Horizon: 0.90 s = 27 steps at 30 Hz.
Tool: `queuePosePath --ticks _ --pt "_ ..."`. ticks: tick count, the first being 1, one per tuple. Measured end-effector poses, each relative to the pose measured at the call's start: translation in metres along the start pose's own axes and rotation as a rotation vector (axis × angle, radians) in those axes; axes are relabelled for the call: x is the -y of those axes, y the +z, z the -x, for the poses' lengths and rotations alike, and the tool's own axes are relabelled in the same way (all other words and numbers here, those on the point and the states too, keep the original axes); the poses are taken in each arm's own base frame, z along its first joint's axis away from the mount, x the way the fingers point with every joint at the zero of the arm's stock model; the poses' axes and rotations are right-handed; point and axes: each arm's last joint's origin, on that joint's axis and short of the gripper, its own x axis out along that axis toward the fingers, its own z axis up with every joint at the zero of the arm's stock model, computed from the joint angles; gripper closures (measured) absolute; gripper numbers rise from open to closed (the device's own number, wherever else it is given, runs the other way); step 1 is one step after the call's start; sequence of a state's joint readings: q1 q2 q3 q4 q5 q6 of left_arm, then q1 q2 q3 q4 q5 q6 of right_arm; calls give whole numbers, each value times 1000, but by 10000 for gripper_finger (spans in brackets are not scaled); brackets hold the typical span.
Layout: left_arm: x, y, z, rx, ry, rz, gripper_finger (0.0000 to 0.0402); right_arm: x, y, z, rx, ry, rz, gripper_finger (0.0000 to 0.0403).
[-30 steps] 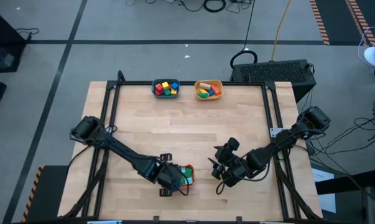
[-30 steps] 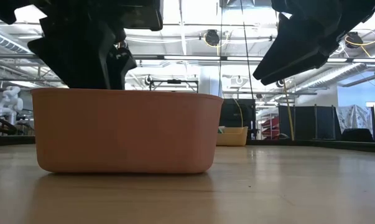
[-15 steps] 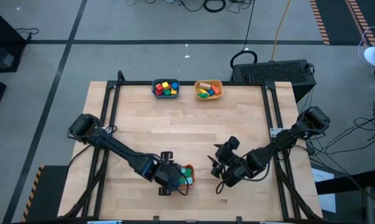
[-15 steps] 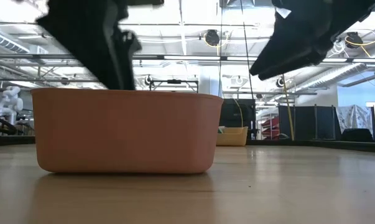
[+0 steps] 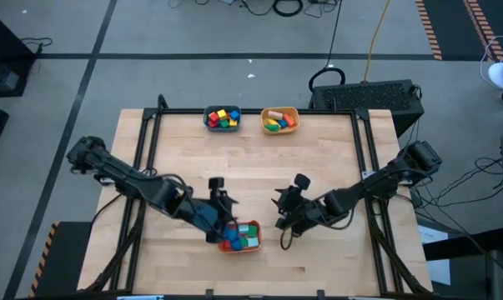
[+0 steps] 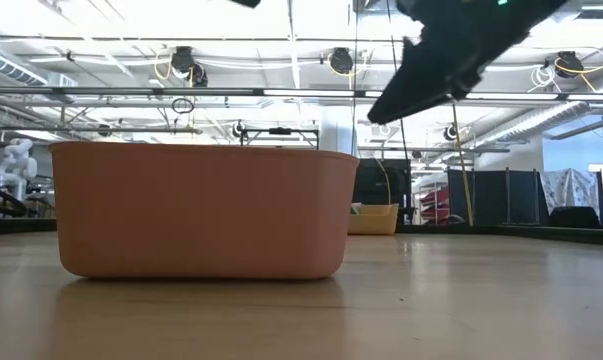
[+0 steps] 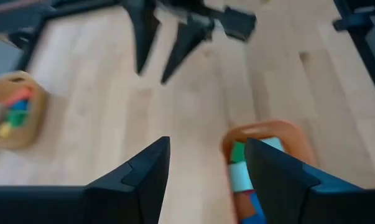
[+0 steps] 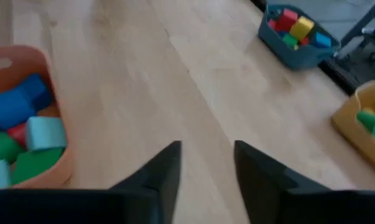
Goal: Sort blocks by size
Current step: Return to Home Position
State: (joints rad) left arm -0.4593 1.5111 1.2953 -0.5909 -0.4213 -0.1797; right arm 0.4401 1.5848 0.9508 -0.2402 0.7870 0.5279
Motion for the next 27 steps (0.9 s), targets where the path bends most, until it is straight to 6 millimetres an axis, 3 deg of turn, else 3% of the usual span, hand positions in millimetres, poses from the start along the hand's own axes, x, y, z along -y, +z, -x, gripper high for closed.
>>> queuePosePath --ticks 6,8,12,18,23,27 --pt "-30 7 24 53 51 -42 193 17 21 -19 39 38 72 375" --pt "-41 9 32 74 68 -46 199 25 31 -22 55 70 101 395" --pt "-60 10 50 109 91 -30 237 43 63 -20 116 130 120 399" --pt "-76 3 74 162 108 -8 327 67 100 0 236 179 166 402" --pt "-85 -10 85 186 114 38 393 83 110 23 284 184 192 403" --pt "-87 -20 92 237 110 47 389 92 113 40 314 244 205 403"
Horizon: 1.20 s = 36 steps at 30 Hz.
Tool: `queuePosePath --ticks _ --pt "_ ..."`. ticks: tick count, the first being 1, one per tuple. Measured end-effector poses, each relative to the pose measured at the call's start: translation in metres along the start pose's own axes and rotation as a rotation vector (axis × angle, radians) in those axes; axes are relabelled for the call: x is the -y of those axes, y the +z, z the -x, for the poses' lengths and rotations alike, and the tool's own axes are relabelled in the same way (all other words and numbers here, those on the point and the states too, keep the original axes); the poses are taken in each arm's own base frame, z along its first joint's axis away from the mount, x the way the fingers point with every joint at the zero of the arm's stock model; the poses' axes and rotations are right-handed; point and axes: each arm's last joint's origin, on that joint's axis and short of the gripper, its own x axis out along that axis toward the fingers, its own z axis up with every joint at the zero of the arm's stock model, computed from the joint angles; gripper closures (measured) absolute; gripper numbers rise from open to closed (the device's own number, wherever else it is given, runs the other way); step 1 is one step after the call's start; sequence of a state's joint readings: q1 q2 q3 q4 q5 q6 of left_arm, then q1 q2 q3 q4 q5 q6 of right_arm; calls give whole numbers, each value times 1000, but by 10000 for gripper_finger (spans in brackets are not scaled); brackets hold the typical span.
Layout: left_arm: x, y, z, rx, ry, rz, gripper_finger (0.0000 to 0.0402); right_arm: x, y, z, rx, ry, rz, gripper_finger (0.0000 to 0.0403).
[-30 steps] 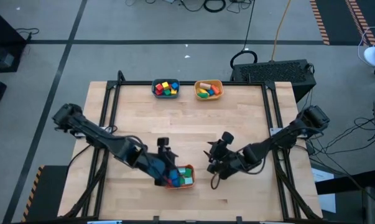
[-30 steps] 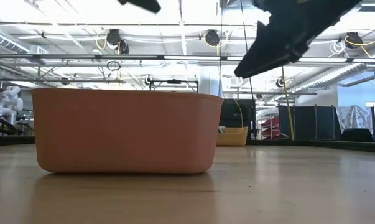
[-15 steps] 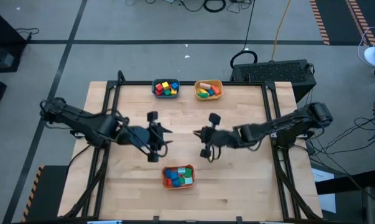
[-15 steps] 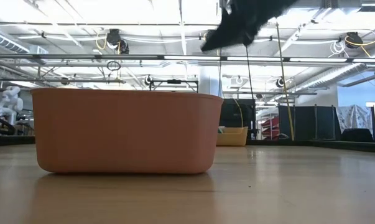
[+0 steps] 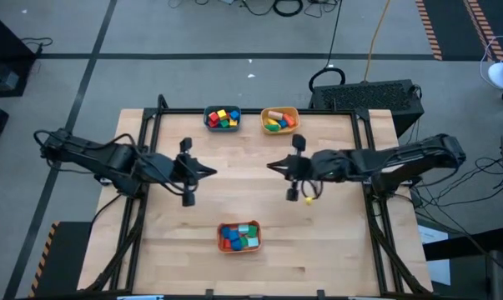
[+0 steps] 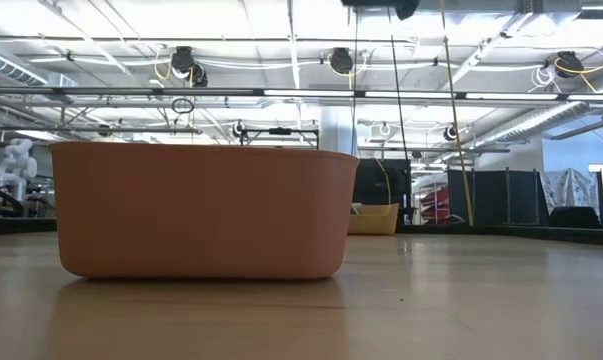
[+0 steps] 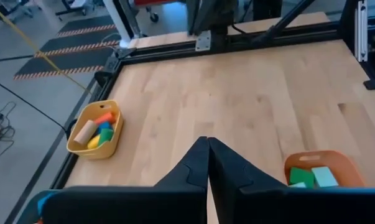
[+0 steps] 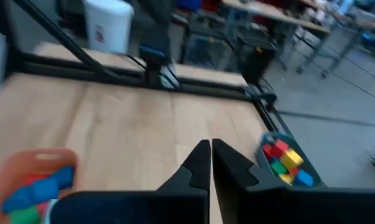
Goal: Sort blocks by size
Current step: Return to Home Position
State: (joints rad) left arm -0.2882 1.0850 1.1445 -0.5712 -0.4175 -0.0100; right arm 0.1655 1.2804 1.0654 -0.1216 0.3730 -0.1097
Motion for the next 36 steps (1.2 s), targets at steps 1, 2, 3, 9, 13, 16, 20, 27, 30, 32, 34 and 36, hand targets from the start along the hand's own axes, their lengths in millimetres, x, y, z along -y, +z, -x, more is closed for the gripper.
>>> queuePosePath --ticks 1,2,3,9,13,16,20,27,30,32,34,36 --pt "-1 -2 2 7 0 1 388 1 1 5 20 22 1 403" --pt "-2 -4 4 18 1 -3 388 2 2 9 40 37 1 403" --pt "-2 -8 5 25 1 -8 388 4 1 13 62 48 -5 403" --pt "-6 -32 14 76 3 9 398 11 -14 38 168 49 -24 403" --pt "-9 -53 18 134 4 42 396 16 -27 55 232 62 -57 403" --pt "-10 -69 20 165 5 66 396 19 -36 65 258 64 -80 403" --pt "-12 -86 25 202 4 98 396 22 -50 77 270 63 -90 403" --pt "-14 -110 29 245 4 118 396 28 -74 97 312 49 -91 403" --pt "-14 -120 29 263 4 127 396 30 -84 105 343 45 -105 403" --pt "-14 -127 28 276 4 131 396 31 -90 109 365 43 -116 403" --pt "-14 -132 27 293 4 134 396 31 -97 112 369 44 -127 403" --pt "-13 -138 25 299 4 135 396 31 -103 114 372 47 -146 403"
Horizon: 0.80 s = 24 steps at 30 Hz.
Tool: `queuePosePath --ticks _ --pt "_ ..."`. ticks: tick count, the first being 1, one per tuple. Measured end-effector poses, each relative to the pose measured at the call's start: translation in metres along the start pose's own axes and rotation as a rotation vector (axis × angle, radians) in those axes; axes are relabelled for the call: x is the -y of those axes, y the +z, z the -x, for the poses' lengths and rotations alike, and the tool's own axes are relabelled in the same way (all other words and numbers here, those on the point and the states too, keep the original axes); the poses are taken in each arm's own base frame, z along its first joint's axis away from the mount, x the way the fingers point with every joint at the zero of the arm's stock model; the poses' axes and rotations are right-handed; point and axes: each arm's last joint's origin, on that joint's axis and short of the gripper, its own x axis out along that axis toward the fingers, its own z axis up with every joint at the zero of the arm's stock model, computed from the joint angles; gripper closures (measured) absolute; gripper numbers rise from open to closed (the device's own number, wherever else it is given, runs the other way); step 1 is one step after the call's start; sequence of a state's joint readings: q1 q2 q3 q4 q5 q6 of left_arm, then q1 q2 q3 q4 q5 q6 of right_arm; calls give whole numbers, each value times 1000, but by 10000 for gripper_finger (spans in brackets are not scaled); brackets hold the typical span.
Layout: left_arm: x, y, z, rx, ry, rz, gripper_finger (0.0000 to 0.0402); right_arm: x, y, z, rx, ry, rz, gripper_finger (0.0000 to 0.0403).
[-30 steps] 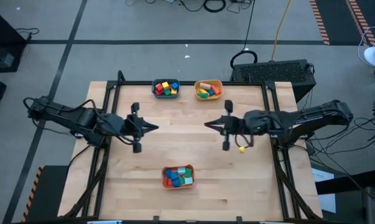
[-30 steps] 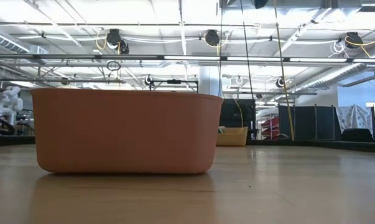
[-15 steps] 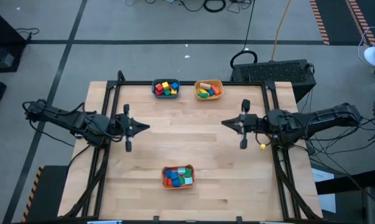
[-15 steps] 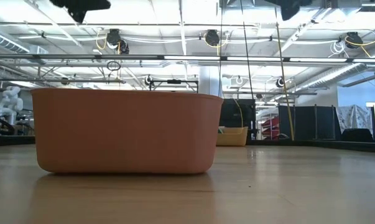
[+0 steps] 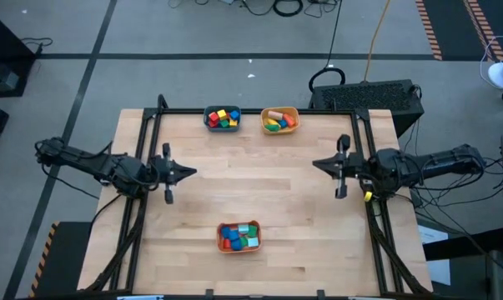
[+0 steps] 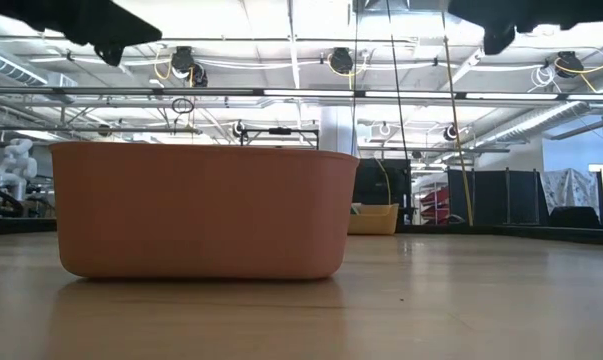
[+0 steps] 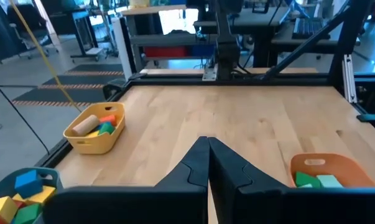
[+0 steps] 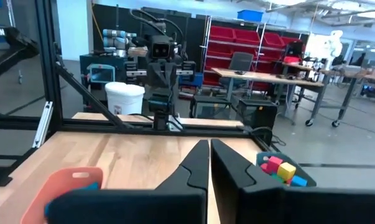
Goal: Sort blocks by size
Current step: Return to Home Position
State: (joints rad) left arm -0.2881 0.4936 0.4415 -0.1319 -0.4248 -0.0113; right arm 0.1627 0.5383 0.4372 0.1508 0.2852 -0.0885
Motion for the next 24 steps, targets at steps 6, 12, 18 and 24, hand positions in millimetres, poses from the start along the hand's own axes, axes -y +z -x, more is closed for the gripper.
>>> queuePosePath --ticks 6,12,18,24 --pt "1 -18 -1 51 -9 -13 396 2 -15 7 -21 -31 -43 403" --pt "0 -34 -1 82 -3 -9 395 4 -24 16 -16 -62 -64 403" --pt "-2 -39 3 104 -1 10 395 4 -48 22 3 -57 -106 403" --pt "-5 -49 8 127 15 -8 395 5 -61 30 67 -51 -129 403"
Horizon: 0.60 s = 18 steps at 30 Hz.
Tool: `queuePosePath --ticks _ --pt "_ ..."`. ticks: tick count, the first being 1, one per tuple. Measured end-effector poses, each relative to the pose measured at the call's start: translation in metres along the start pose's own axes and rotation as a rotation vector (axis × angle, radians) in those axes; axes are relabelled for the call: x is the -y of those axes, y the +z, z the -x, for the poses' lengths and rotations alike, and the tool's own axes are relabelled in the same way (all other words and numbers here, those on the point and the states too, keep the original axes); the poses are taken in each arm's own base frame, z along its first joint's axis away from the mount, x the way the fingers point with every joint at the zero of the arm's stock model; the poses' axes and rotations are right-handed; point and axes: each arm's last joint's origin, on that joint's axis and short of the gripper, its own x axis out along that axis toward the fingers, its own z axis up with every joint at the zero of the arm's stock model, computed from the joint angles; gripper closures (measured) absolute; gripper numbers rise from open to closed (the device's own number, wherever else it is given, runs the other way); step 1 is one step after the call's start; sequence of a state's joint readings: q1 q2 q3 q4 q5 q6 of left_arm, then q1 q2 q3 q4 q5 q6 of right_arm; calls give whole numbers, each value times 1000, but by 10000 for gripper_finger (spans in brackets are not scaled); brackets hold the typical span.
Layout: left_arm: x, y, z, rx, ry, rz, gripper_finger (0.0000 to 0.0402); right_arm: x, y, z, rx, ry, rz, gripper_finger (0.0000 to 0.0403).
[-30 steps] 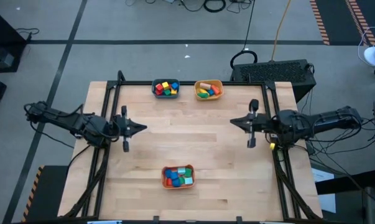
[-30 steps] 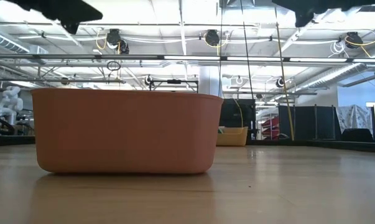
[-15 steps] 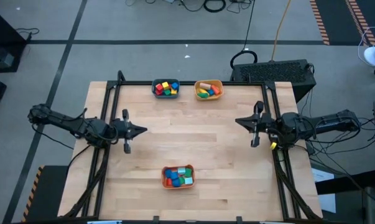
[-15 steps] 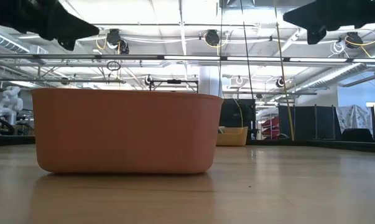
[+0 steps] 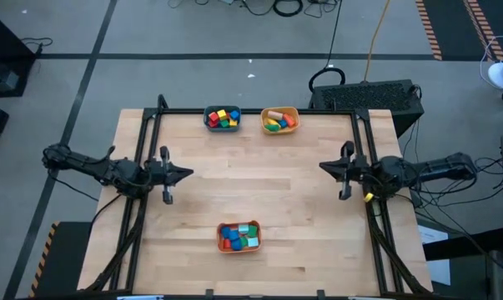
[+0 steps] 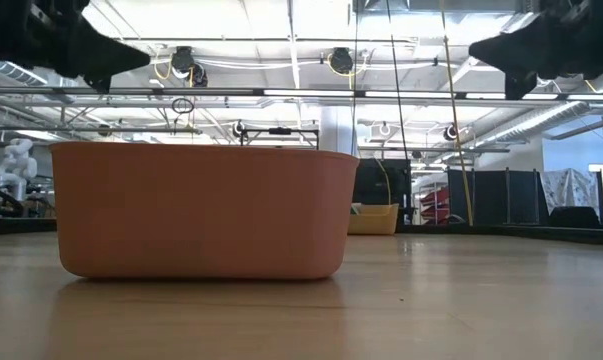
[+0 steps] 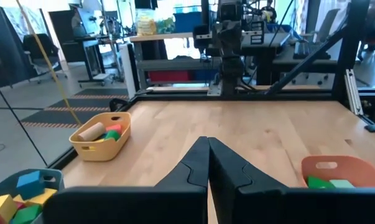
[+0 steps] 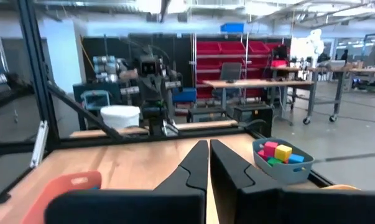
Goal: Sort blocks by size
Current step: Return to Home Position
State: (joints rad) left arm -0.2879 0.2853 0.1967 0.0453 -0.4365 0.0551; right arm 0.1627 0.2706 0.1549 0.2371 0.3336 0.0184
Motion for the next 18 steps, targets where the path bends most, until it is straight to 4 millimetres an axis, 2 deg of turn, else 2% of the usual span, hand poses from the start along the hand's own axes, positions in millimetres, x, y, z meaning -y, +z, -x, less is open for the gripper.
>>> queuePosePath --ticks 9,18 --pt "-4 -19 10 54 2 75 395 1 -5 11 12 93 -14 403" --pt "-5 -28 15 -12 -10 144 395 3 -11 17 -55 90 -68 403"
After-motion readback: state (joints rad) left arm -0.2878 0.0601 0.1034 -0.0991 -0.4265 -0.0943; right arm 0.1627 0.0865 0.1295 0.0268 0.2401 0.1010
